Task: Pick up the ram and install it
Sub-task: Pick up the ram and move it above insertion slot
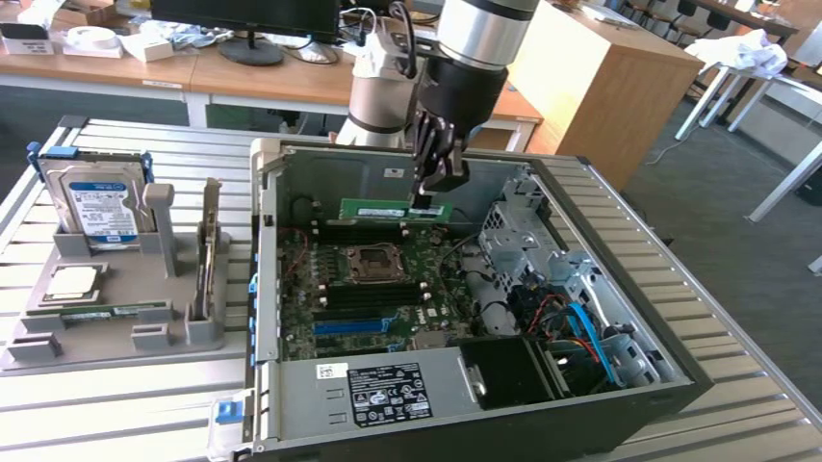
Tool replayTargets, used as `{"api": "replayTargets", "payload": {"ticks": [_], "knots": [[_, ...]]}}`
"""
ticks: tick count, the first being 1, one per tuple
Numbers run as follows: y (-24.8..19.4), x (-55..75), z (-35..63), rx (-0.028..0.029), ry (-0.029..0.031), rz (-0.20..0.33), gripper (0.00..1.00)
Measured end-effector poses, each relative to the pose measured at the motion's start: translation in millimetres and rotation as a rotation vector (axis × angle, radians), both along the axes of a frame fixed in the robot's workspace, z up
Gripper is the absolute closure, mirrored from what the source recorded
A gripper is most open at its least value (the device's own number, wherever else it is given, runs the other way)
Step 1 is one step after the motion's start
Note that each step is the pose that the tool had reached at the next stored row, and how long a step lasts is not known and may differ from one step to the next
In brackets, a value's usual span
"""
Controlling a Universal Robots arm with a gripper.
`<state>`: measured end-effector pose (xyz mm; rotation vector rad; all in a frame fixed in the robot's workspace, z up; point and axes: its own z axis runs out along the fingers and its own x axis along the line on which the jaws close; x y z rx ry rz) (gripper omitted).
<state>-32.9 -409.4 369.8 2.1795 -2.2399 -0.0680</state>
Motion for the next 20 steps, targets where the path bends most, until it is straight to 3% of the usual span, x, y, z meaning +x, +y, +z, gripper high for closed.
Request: {"api": "replayTargets", "payload": {"ticks": [20], "knots": [[-0.1,0.3,-17.6,-0.0001,0.0,-0.004,0.89]]}}
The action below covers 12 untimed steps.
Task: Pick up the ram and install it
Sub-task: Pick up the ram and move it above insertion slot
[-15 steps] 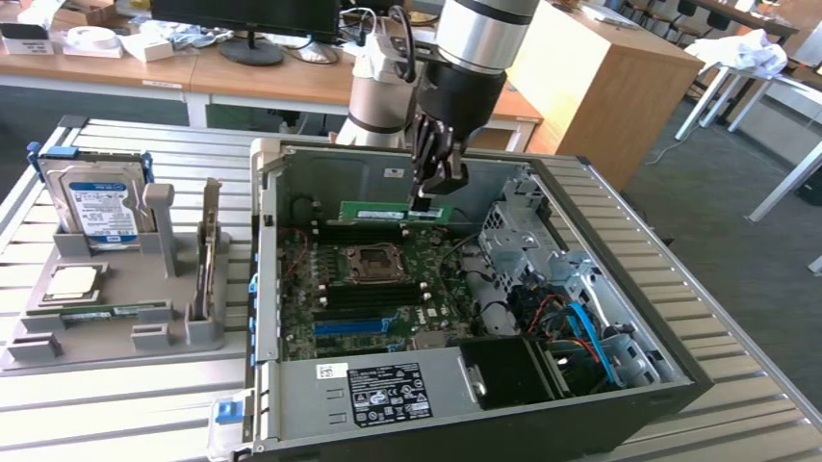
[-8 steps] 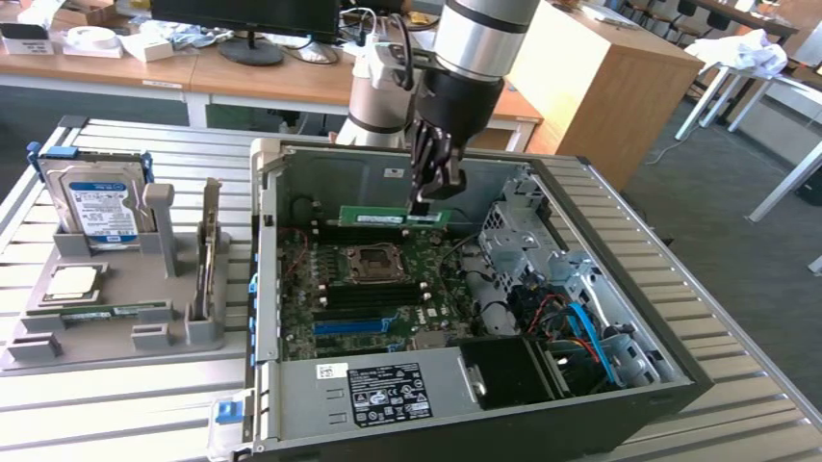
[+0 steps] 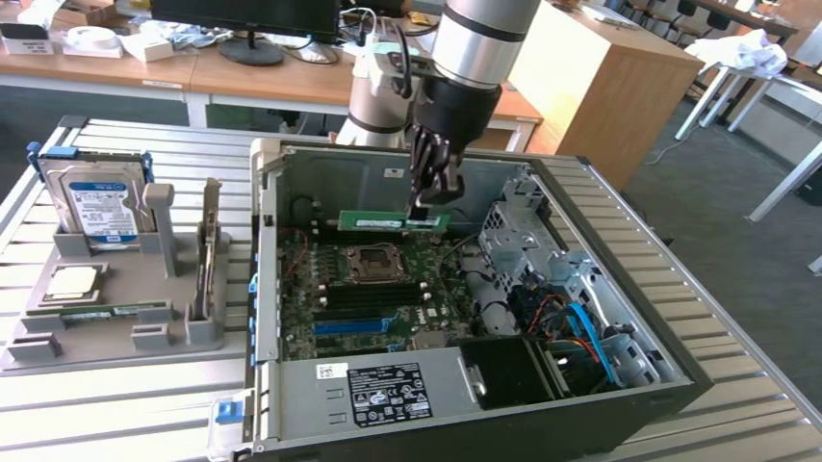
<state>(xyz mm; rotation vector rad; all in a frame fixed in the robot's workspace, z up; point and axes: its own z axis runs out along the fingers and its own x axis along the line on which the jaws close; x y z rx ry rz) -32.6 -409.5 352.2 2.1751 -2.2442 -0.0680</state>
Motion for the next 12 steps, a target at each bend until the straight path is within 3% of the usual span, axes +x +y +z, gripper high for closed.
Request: {"api": "replayTargets", "payload": {"ticks": [12], "knots": [[0.0,0.1,-9.3,-0.0001,0.0,-0.004,0.89]]}}
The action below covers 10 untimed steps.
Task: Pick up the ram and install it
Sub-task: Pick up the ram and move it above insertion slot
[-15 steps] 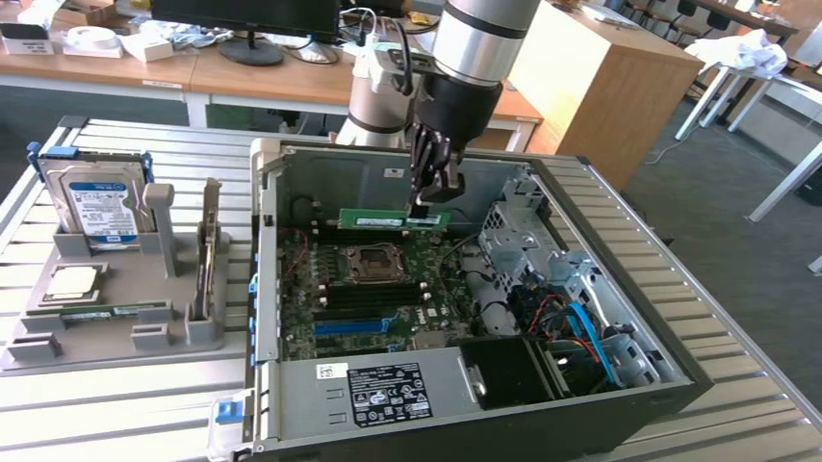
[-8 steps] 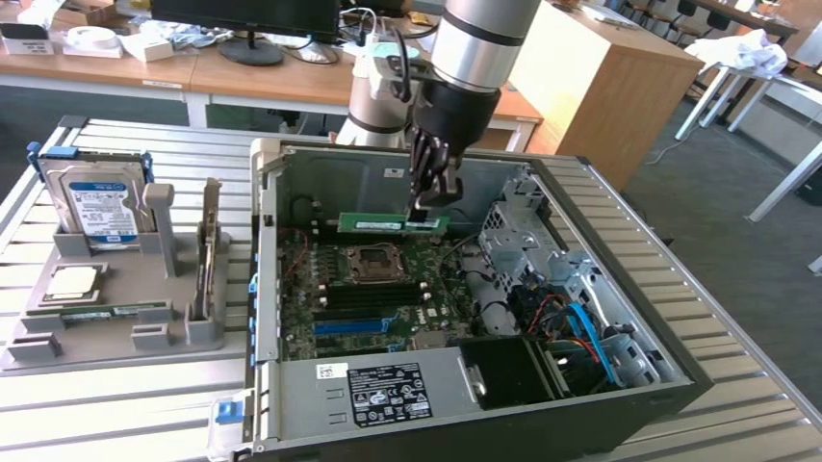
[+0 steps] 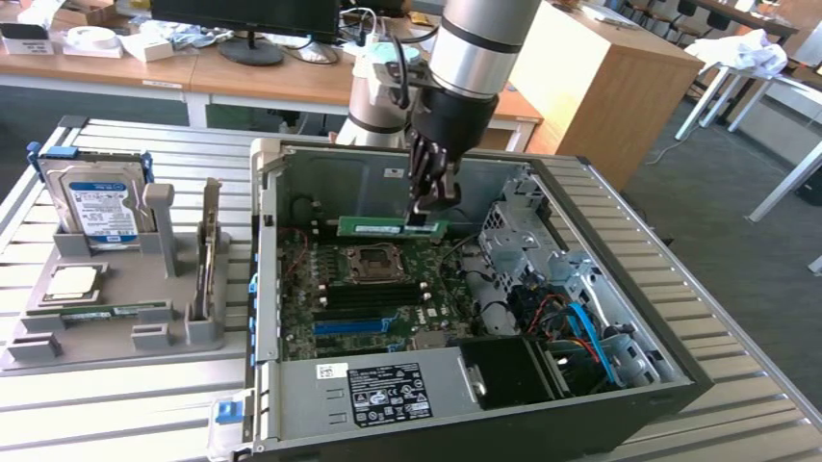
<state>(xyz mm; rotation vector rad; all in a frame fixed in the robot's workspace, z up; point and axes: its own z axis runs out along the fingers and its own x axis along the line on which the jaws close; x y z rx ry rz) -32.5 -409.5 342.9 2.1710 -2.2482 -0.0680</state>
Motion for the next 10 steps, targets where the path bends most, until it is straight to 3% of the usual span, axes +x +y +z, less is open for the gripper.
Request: {"api": "replayTargets", "payload": {"ticks": [10], "knots": [[0.0,0.0,-8.7,0.0001,0.0,-0.003,0.89]]}}
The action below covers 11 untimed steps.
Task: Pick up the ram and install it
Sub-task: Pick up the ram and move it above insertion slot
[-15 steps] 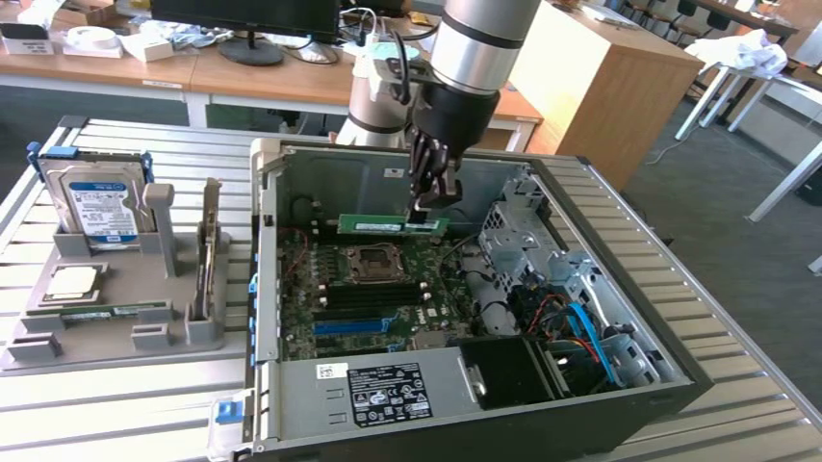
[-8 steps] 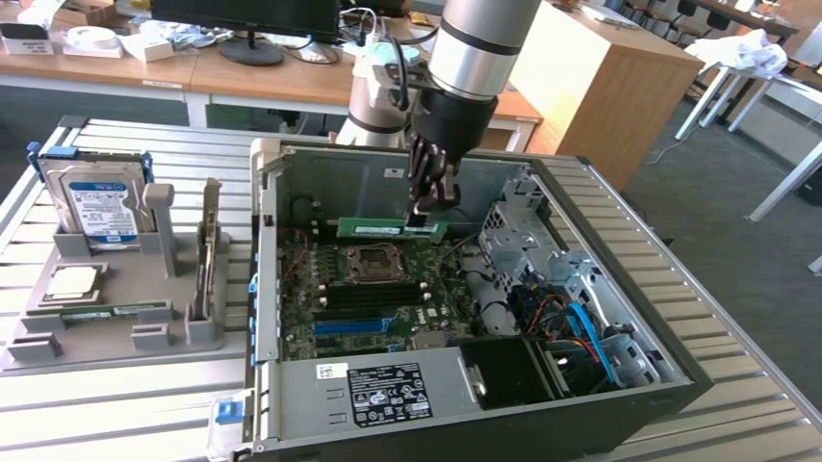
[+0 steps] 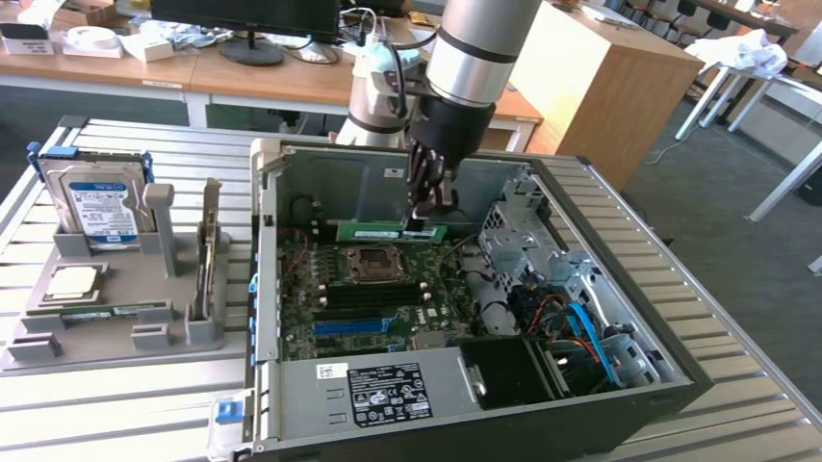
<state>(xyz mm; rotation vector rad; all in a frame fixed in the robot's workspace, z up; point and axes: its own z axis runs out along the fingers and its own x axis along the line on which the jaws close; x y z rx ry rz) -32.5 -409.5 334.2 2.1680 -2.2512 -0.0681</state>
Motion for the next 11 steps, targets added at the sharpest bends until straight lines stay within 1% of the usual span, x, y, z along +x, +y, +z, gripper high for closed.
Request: {"api": "replayTargets", "payload": {"ticks": [11], "knots": [[0.0,0.0,-9.7,0.0,0.0,-0.002,0.89]]}}
